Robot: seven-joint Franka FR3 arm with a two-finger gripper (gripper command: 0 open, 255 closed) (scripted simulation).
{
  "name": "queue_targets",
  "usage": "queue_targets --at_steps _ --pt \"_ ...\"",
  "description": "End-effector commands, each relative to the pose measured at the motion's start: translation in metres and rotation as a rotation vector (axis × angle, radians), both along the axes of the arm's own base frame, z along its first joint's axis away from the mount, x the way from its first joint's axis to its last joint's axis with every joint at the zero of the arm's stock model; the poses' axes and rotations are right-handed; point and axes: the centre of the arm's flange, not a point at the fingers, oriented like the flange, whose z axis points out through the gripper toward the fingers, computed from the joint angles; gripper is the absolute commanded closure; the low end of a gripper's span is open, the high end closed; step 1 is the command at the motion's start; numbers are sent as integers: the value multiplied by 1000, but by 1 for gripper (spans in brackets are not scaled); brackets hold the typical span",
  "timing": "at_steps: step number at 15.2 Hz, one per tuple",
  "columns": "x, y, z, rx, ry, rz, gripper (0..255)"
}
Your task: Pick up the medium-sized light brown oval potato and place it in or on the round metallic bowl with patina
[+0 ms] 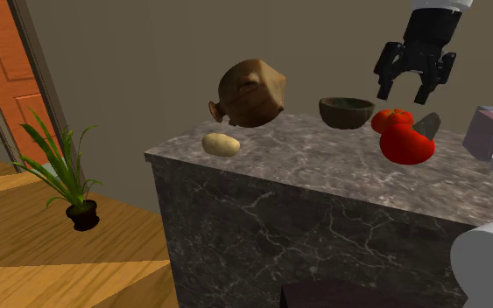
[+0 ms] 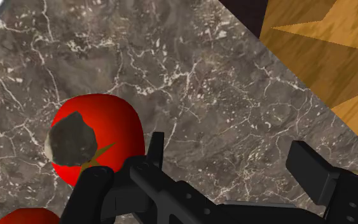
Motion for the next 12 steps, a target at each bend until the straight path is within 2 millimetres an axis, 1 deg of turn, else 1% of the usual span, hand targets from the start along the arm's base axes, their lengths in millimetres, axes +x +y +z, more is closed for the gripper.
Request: queue_targets --at_steps 1,7,12 --pt "0 0 0 0 0 0 0" --pt "47 63 -20 -22 -27 140 0" --pt "79 120 -37 -40 -50 257 0"
